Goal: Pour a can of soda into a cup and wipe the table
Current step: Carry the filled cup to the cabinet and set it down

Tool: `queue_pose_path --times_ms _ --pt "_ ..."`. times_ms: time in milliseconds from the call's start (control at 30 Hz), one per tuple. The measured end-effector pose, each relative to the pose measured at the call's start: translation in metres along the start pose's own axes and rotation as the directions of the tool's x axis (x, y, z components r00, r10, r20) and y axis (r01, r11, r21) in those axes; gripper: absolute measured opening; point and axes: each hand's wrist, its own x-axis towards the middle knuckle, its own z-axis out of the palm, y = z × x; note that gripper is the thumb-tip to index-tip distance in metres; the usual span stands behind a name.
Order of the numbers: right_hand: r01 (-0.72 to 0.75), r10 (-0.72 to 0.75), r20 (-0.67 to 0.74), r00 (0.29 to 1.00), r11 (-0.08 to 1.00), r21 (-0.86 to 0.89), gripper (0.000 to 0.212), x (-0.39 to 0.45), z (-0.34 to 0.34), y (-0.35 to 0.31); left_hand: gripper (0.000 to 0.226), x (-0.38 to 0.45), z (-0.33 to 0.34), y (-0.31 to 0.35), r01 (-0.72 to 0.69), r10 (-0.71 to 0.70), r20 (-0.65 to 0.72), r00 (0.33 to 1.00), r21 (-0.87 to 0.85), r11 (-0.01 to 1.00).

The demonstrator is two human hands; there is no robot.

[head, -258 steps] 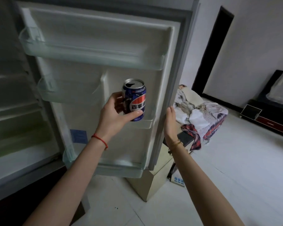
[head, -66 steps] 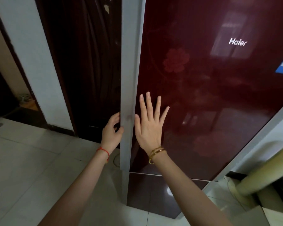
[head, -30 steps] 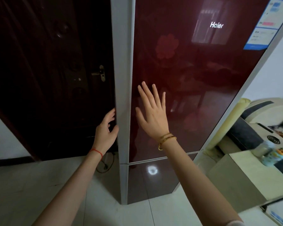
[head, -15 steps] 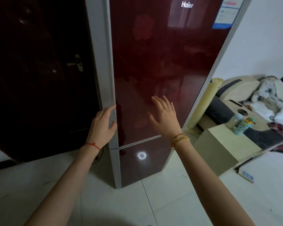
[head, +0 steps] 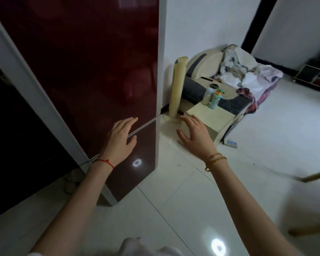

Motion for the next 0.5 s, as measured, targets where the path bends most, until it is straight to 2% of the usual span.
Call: queue_pose_path --times_ms 200,500 --pt "-0.202 0.201 -0.024 0.979 0.979 -0.032 0.052 -0.091 -0.048 0.089 0.054 -0.011 0.063 0.085 -0.140 0.141 0.124 0.982 -0.019 0.990" --pt "-0.412 0.401 -0.146 0.905 0.909 -0.057 0.047 -0.243 -0.127 0.190 0.055 -0.060 0.157 0.223 -0.263 0.286 0.250 0.925 -0.120 0.957"
